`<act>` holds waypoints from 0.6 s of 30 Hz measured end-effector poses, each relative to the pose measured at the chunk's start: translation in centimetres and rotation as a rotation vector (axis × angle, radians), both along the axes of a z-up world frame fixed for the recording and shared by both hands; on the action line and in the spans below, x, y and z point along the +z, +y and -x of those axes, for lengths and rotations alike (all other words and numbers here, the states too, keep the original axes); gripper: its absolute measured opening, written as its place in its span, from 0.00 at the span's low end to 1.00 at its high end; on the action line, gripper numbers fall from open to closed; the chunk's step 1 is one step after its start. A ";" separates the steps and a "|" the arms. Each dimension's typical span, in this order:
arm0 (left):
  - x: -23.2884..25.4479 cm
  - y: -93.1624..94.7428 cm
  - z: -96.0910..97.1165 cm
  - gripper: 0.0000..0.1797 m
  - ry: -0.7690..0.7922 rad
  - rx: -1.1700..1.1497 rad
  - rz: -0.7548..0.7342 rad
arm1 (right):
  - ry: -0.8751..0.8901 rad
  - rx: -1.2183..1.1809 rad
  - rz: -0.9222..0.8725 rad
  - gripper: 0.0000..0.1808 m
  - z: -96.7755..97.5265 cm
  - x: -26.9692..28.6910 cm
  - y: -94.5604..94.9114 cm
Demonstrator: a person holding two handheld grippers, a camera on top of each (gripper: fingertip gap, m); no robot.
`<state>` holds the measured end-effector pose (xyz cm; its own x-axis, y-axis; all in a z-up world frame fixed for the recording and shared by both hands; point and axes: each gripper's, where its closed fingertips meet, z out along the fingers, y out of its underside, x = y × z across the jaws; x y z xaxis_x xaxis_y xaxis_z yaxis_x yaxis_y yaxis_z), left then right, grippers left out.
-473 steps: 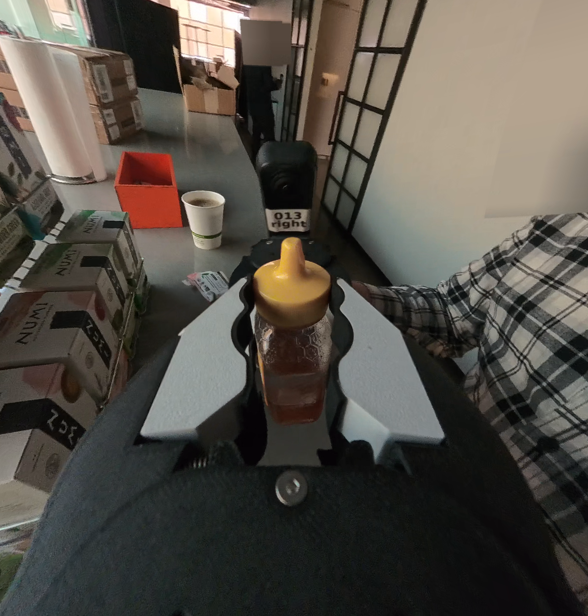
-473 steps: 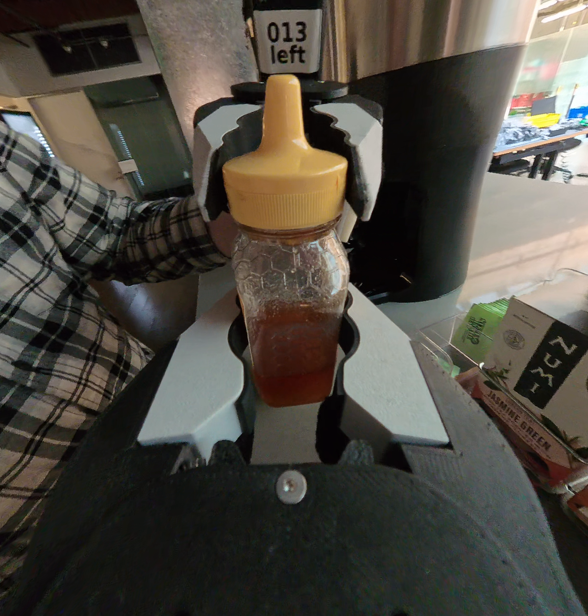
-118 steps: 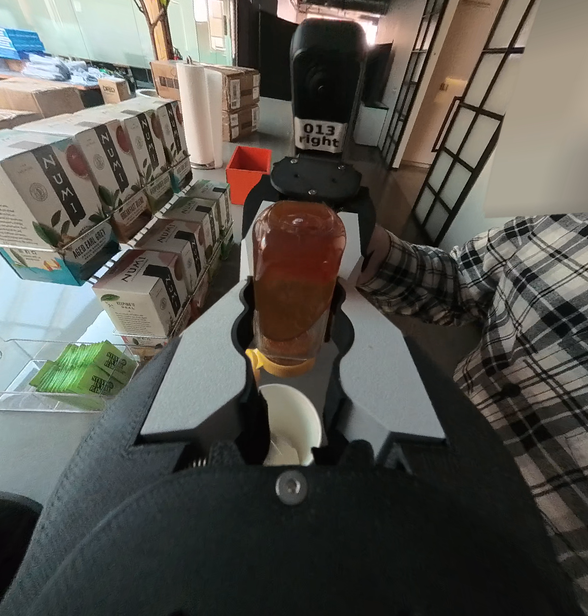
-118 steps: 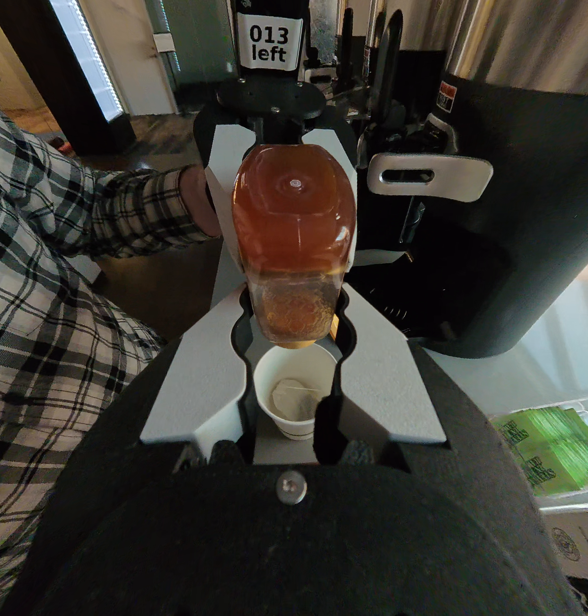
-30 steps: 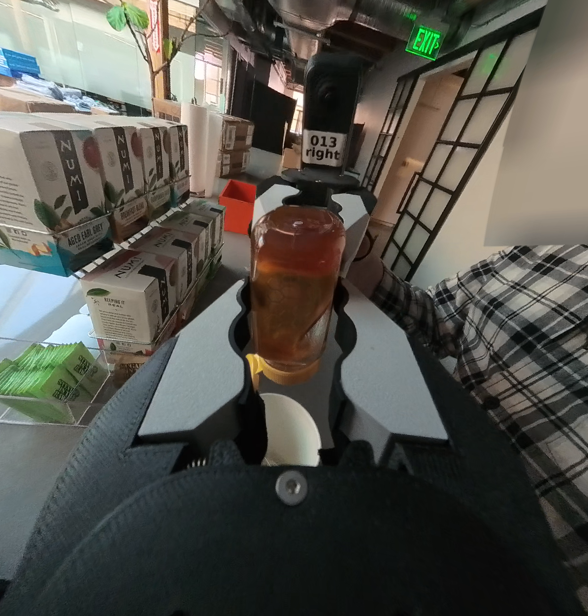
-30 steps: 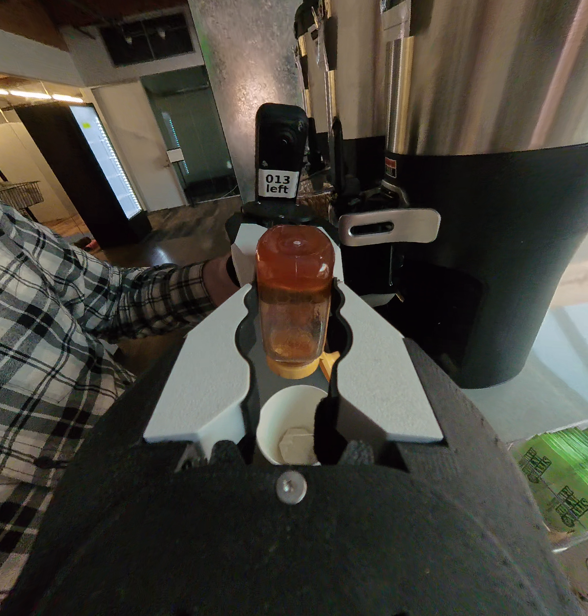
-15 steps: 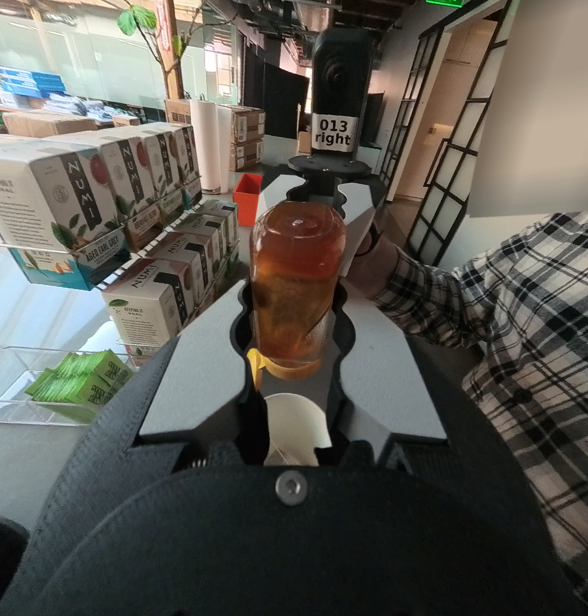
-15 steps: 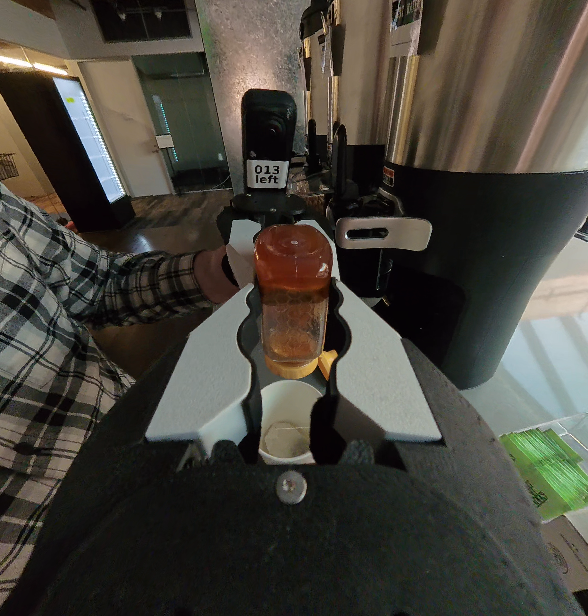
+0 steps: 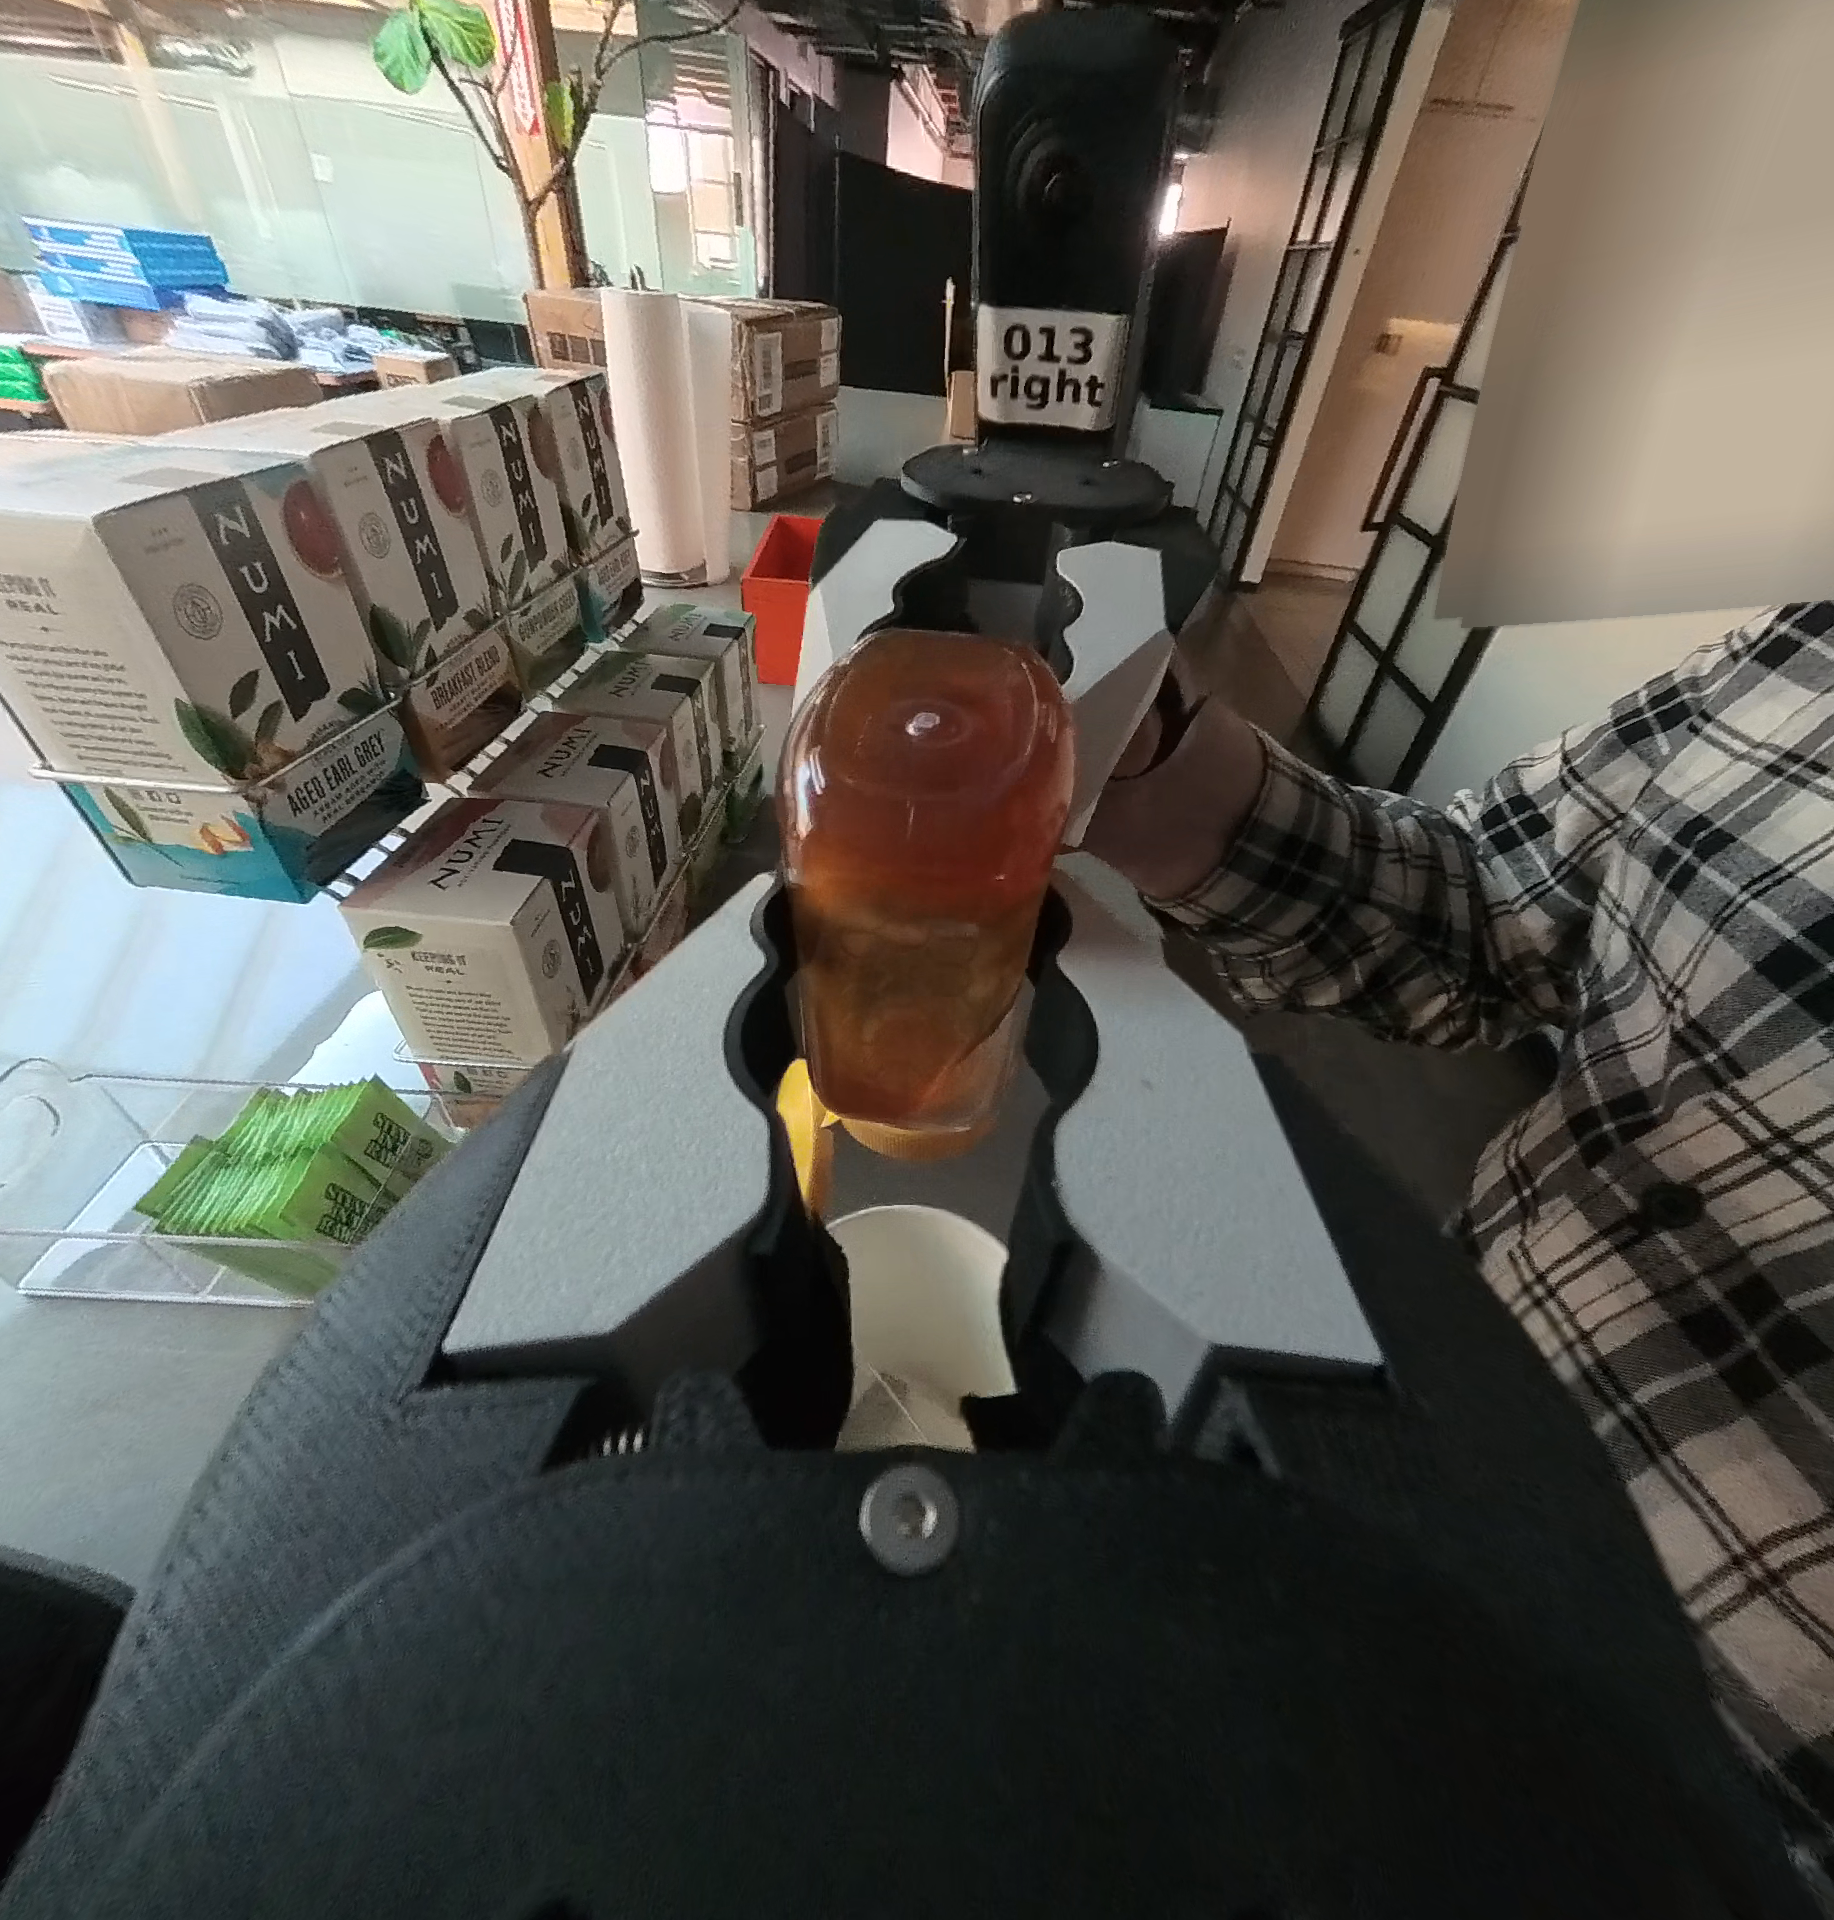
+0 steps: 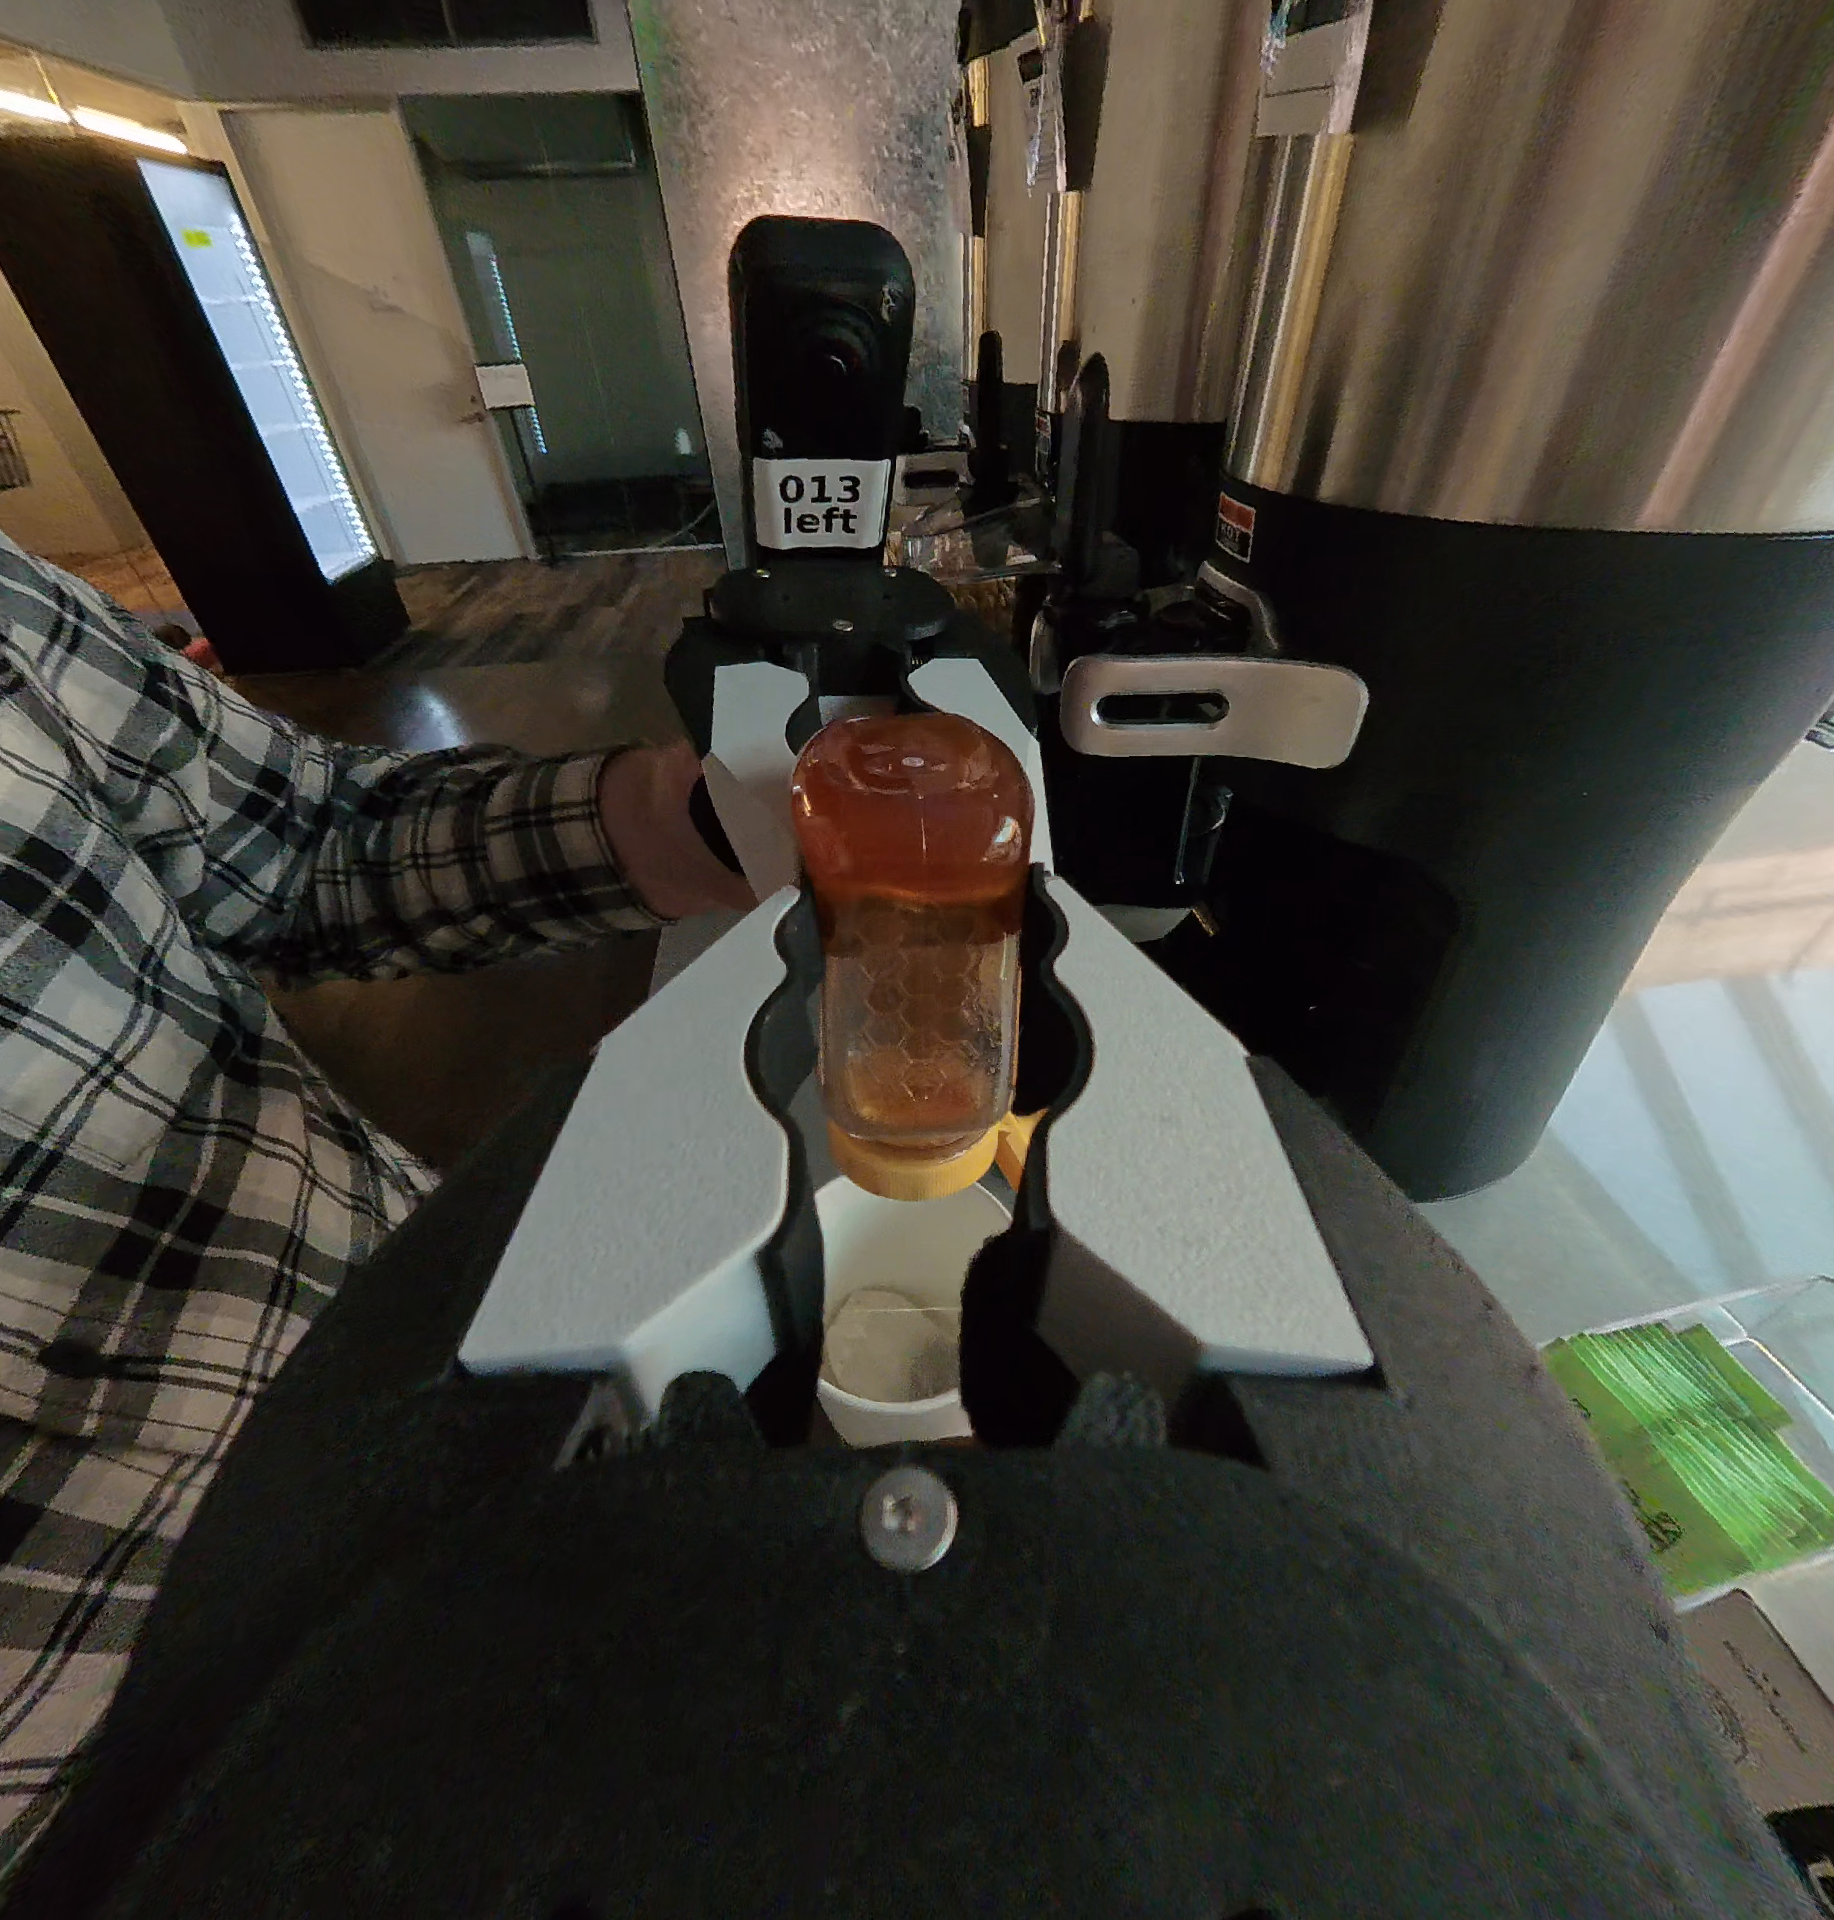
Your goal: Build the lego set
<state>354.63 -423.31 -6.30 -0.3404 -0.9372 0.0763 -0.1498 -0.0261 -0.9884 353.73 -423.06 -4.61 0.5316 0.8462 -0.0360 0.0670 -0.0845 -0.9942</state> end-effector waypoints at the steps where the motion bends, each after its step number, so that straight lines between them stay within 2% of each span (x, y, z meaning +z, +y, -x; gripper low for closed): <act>1: -0.1 0.1 0.0 0.23 -0.001 0.002 0.006 | -0.001 -0.001 0.002 0.20 0.0 -0.1 0.1; 7: 0.4 0.8 -0.1 0.26 -0.006 0.043 0.016 | 0.030 0.030 0.044 0.25 -0.5 -0.3 0.4; 13: 0.4 0.2 -0.3 0.26 -0.034 0.003 0.066 | -0.023 0.081 0.094 0.25 0.5 -2.7 0.4; 18: 0.5 0.2 -0.3 0.26 -0.057 -0.012 0.101 | -0.018 0.060 0.081 0.23 0.5 -2.6 0.5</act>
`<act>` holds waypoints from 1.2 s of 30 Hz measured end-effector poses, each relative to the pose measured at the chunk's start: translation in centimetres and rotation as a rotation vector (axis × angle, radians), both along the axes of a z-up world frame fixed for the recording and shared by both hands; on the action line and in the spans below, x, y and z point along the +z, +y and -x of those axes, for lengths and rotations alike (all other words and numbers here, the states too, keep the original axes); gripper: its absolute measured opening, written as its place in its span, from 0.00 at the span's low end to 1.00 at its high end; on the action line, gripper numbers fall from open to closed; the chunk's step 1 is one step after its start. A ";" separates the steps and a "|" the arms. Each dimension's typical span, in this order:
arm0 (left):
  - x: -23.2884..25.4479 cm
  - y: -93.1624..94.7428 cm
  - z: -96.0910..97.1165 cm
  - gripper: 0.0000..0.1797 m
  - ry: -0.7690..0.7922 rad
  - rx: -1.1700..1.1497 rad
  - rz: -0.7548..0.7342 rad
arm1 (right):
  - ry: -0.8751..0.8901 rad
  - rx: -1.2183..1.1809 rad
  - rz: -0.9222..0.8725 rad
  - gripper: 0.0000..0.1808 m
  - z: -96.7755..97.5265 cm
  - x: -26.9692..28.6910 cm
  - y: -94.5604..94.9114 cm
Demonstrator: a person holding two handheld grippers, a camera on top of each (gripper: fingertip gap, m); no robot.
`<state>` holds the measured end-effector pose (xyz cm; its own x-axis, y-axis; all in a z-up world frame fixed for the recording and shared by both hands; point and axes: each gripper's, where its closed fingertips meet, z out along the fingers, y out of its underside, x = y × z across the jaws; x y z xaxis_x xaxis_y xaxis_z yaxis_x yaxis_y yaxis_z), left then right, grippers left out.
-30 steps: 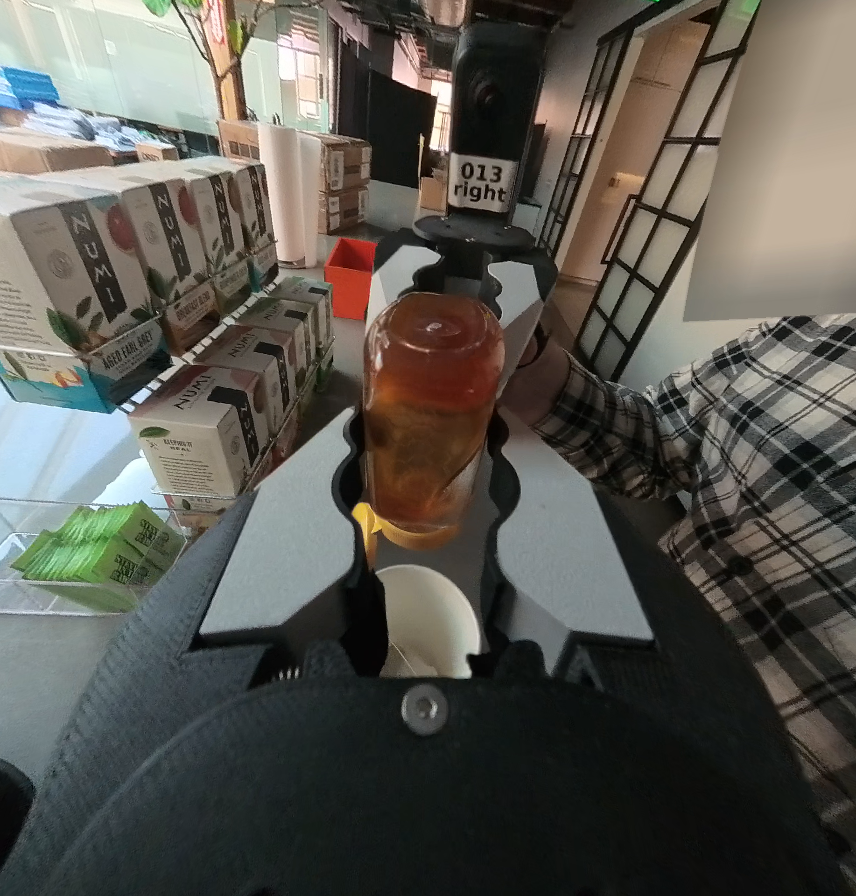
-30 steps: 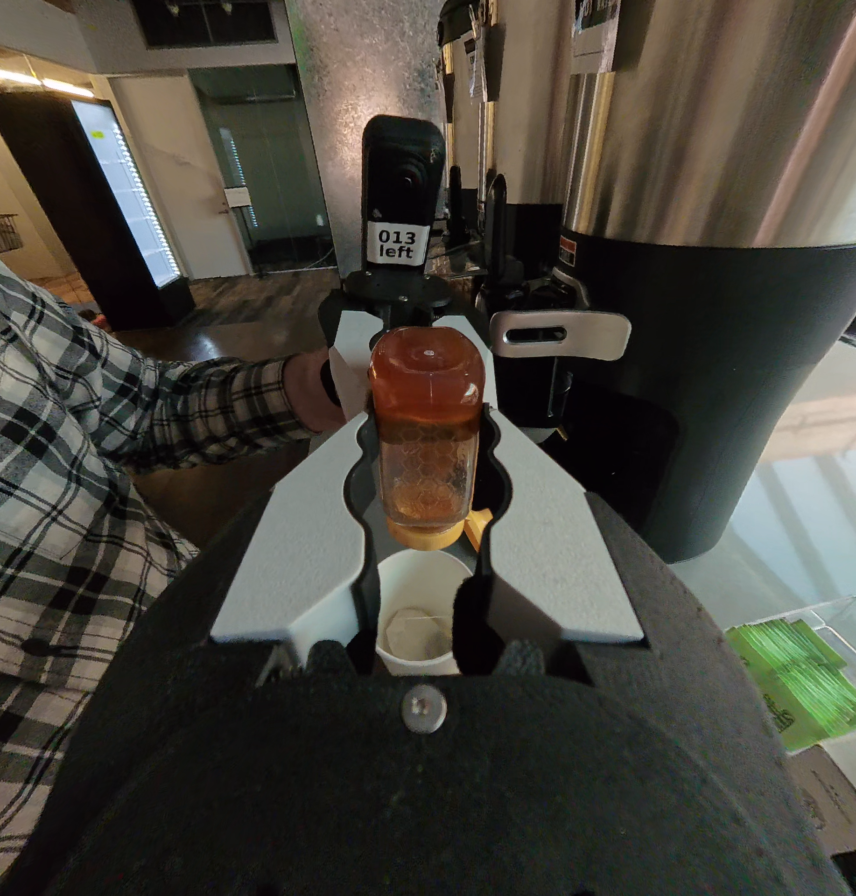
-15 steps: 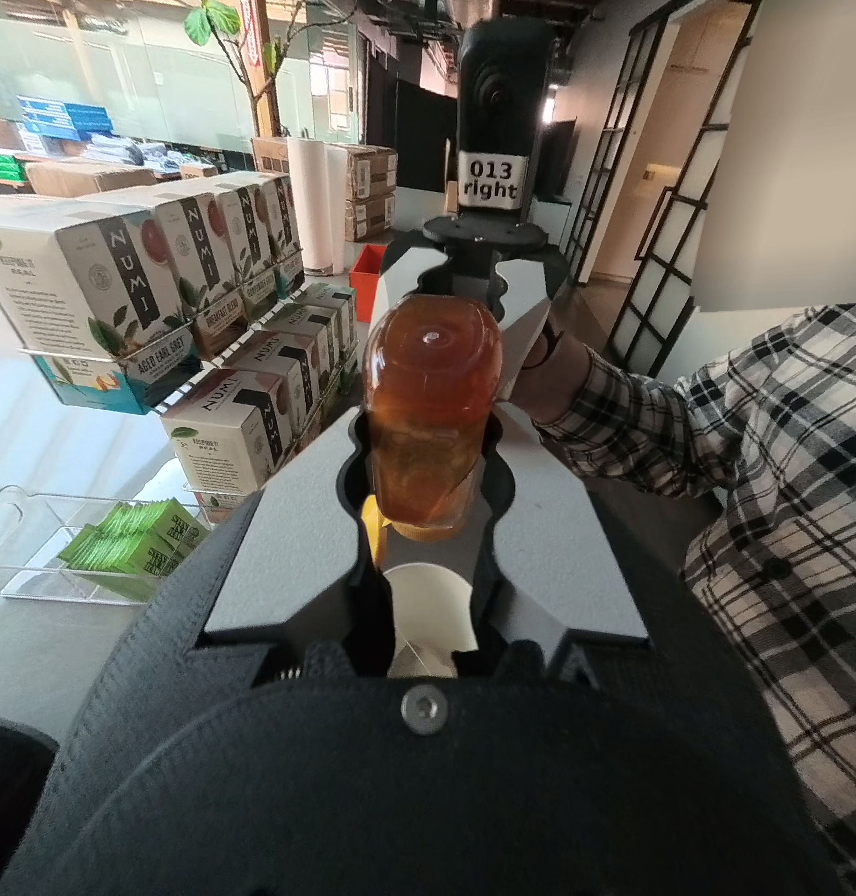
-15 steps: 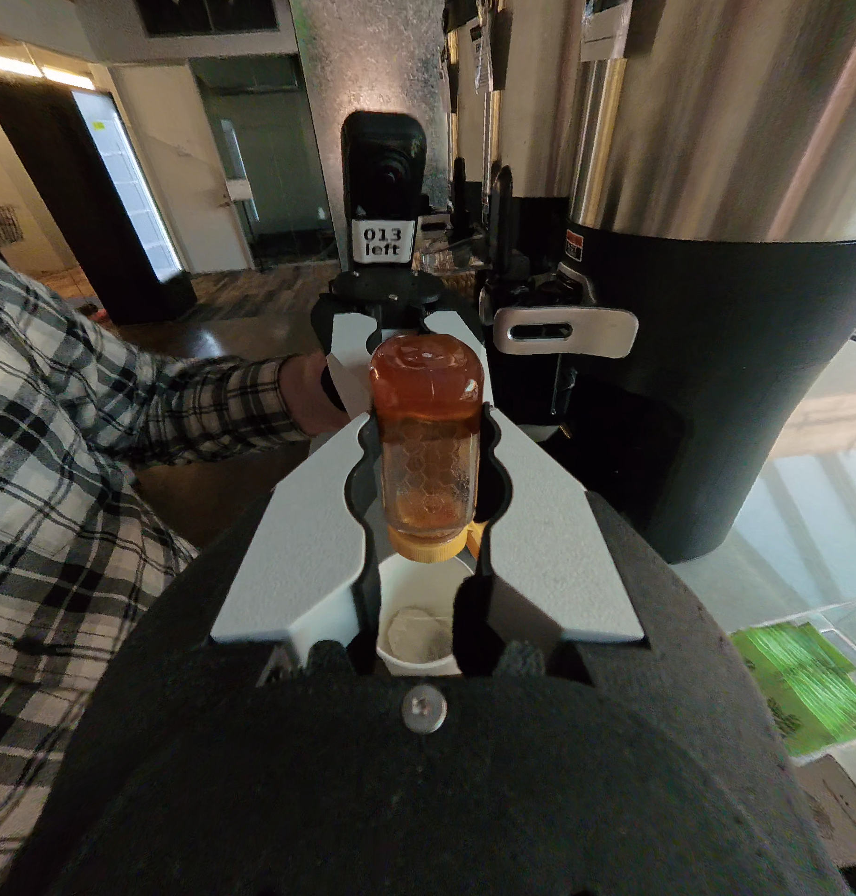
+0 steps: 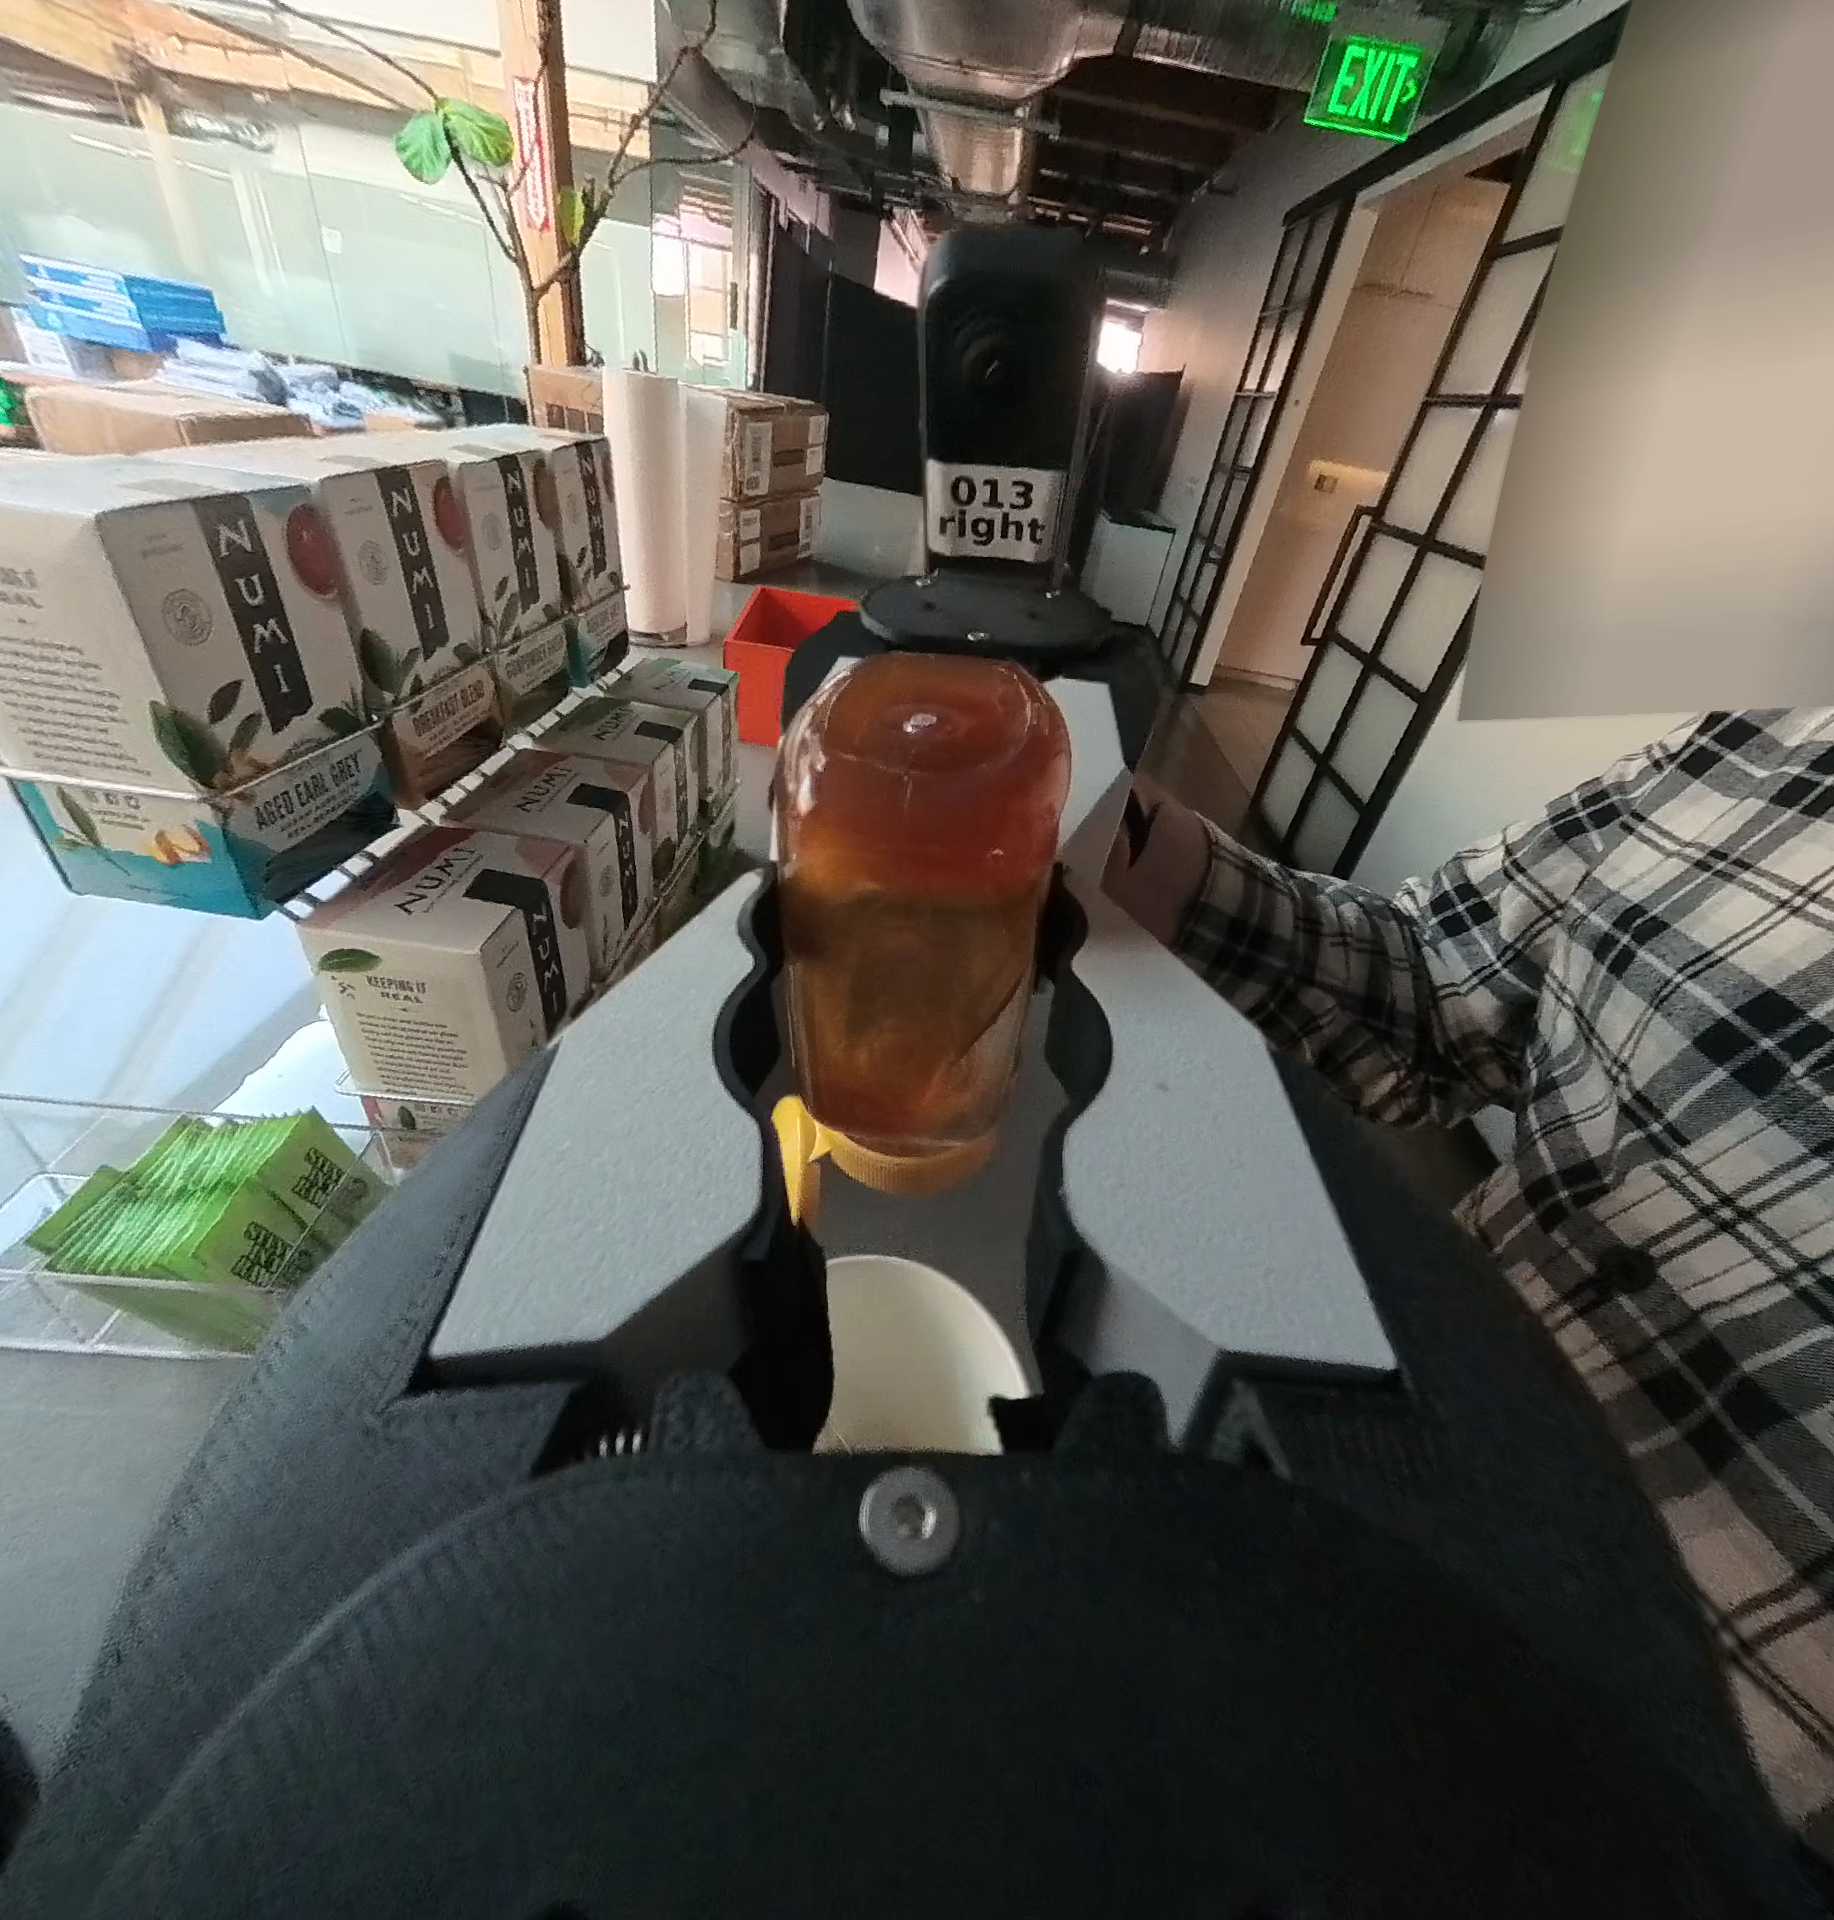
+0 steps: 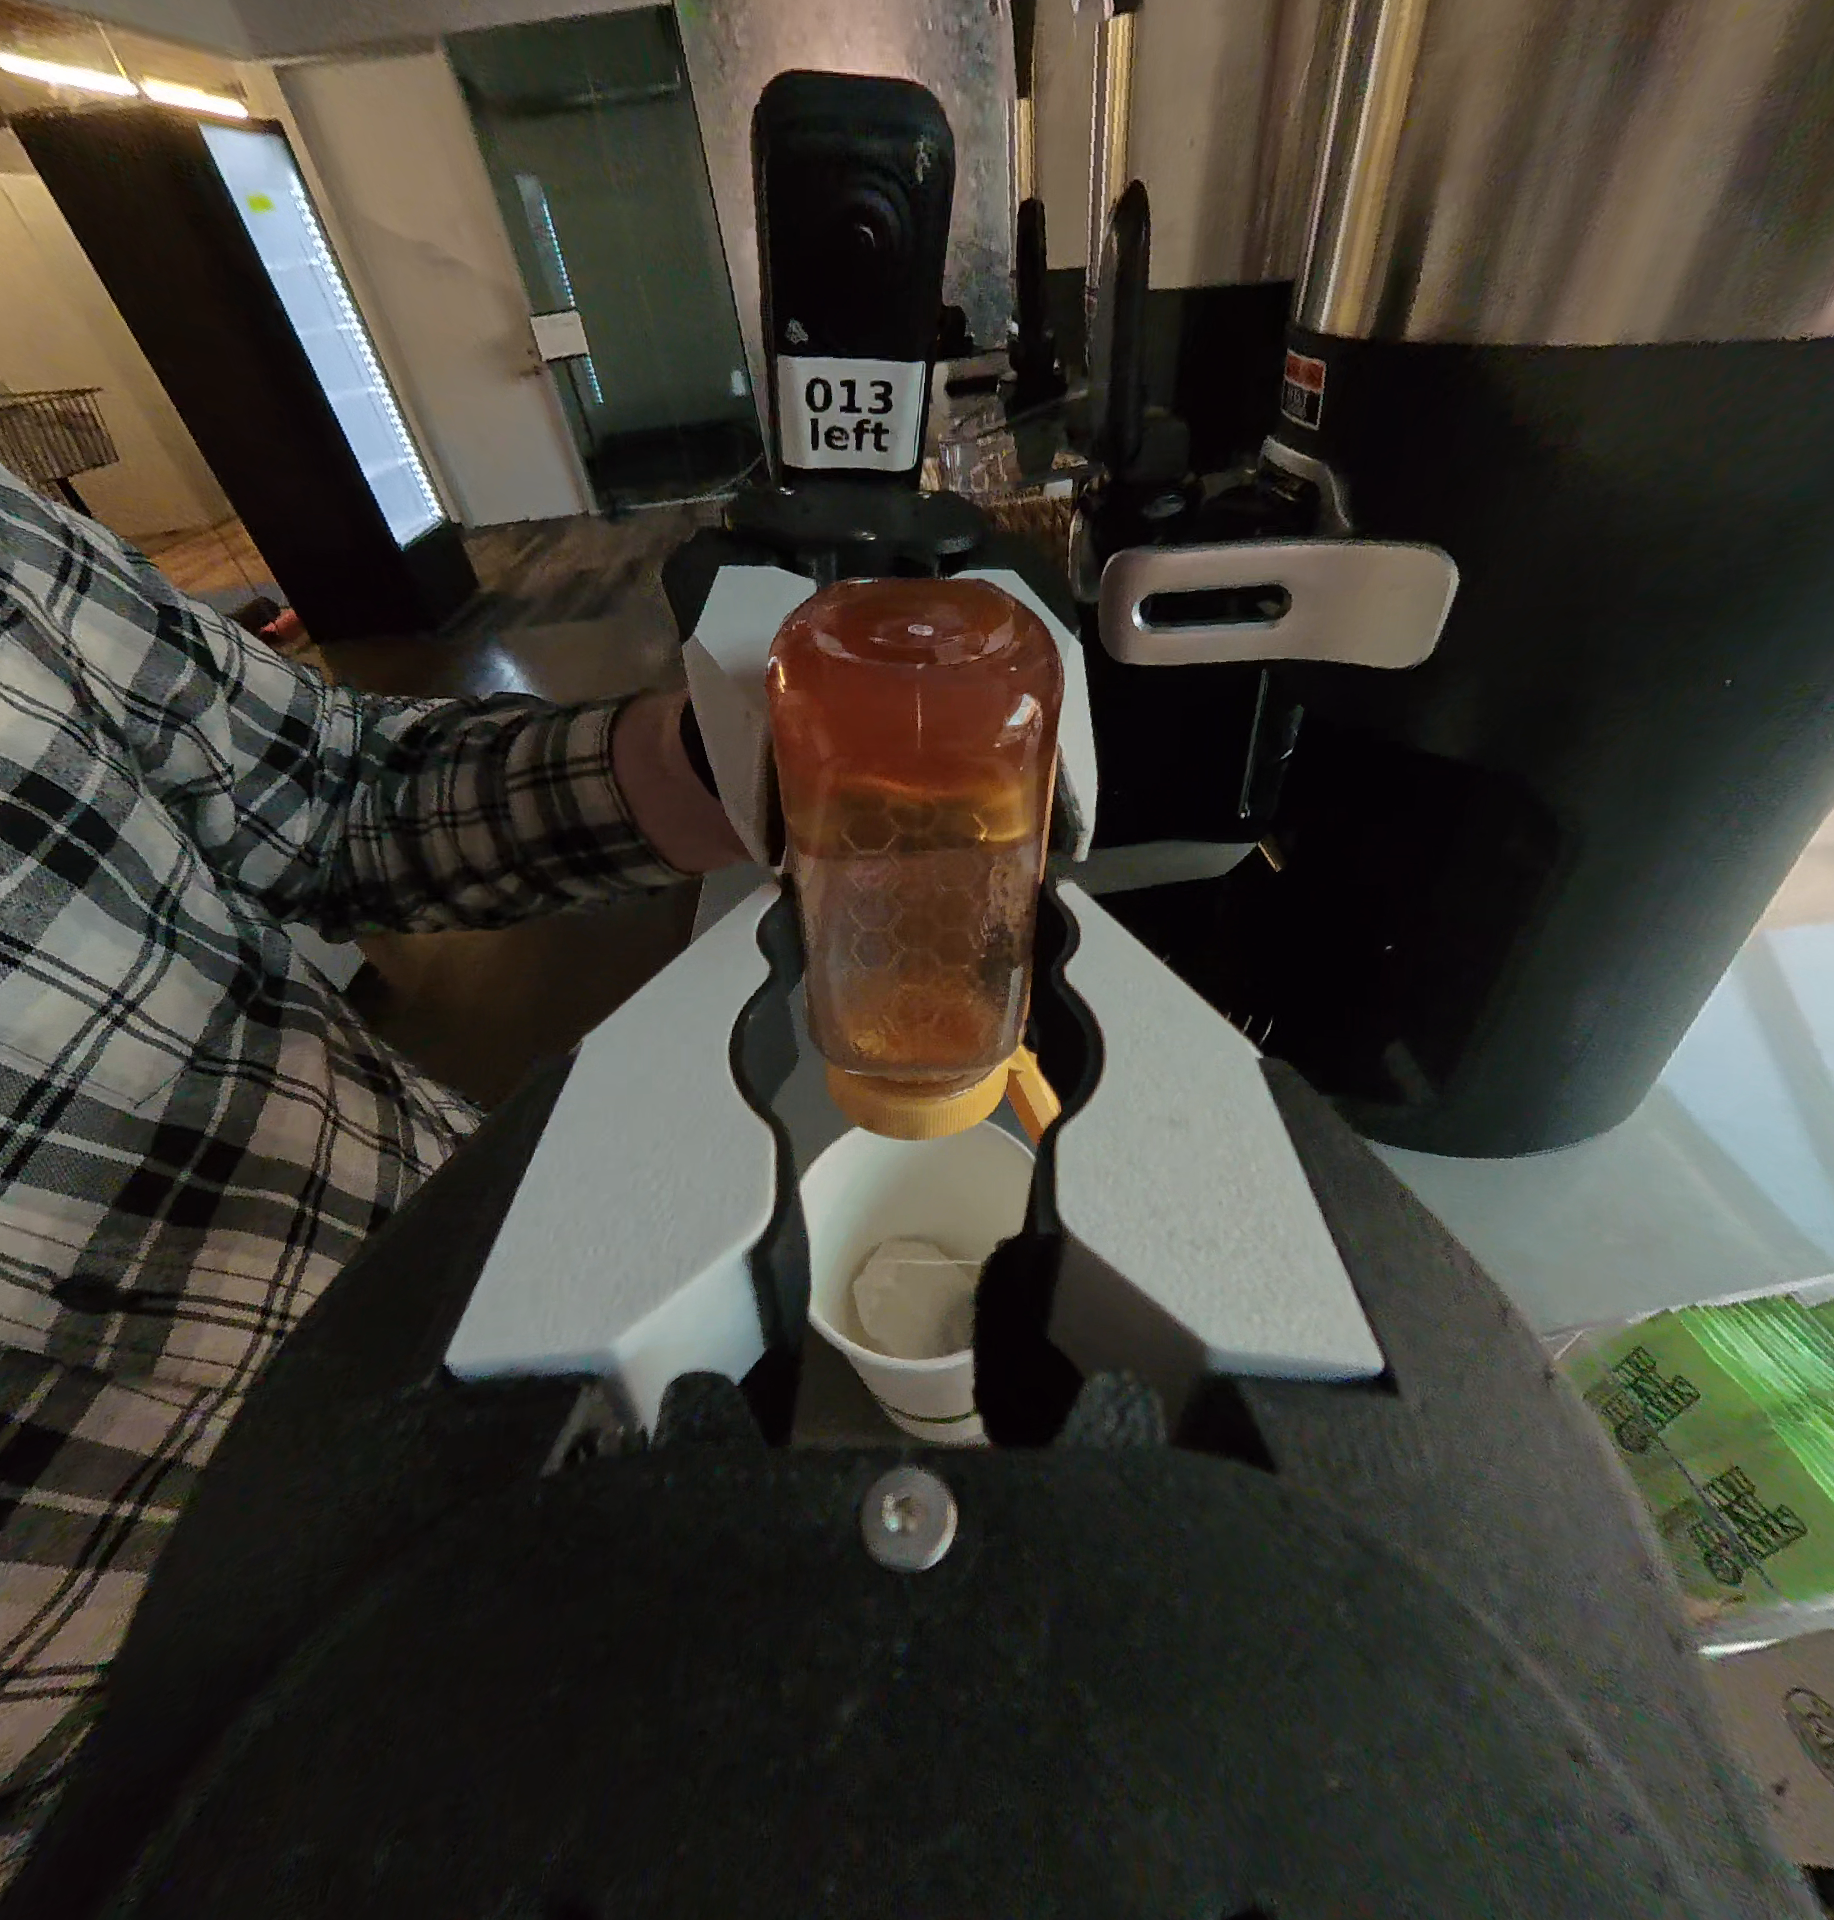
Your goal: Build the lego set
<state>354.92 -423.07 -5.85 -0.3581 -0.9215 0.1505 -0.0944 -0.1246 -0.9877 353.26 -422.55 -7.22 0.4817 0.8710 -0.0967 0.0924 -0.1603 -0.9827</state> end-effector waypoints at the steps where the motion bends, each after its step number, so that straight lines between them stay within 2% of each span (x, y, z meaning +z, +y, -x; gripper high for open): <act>1: -0.2 0.0 0.0 0.27 0.015 -0.010 0.006 | -0.011 -0.003 0.005 0.23 0.0 -0.1 0.0; 8: -0.4 -0.3 0.8 0.23 0.023 -0.023 -0.039 | -0.056 -0.025 -0.017 0.21 0.7 -0.2 -0.3; 12: -1.0 0.1 0.7 0.23 0.004 -0.010 -0.010 | -0.085 -0.033 -0.004 0.21 0.6 -0.8 0.1; 15: 0.2 -0.8 1.0 0.24 -0.029 -0.015 -0.024 | -0.095 -0.042 -0.045 0.21 0.9 0.3 -0.7; 19: 0.3 -0.4 0.8 0.26 0.009 -0.028 0.005 | -0.059 -0.049 -0.029 0.23 0.8 0.2 -0.2; 22: 1.4 -1.2 0.8 0.26 -0.012 -0.002 -0.106 | -0.043 -0.056 -0.092 0.23 0.8 1.7 -1.0; 24: 0.1 -0.2 0.5 0.27 0.053 -0.004 -0.054 | -0.061 -0.073 -0.047 0.23 0.6 0.3 0.0; 25: 0.6 -0.7 0.6 0.27 0.032 -0.013 -0.045 | -0.062 -0.073 -0.058 0.23 0.7 0.7 -0.4; 27: 1.8 -2.1 1.1 0.27 -0.032 -0.003 -0.139 | -0.104 -0.081 -0.134 0.23 1.1 1.9 -1.7; 30: 0.2 -0.2 0.5 0.27 0.038 -0.002 -0.033 | -0.065 -0.074 -0.042 0.23 0.6 0.3 -0.1; 33: 0.8 -1.3 0.8 0.27 -0.009 -0.018 -0.085 | -0.094 -0.083 -0.092 0.24 0.8 1.0 -1.0; 36: 0.1 -0.7 0.6 0.29 0.053 -0.022 -0.060 | -0.031 -0.067 -0.041 0.24 0.6 0.5 -0.4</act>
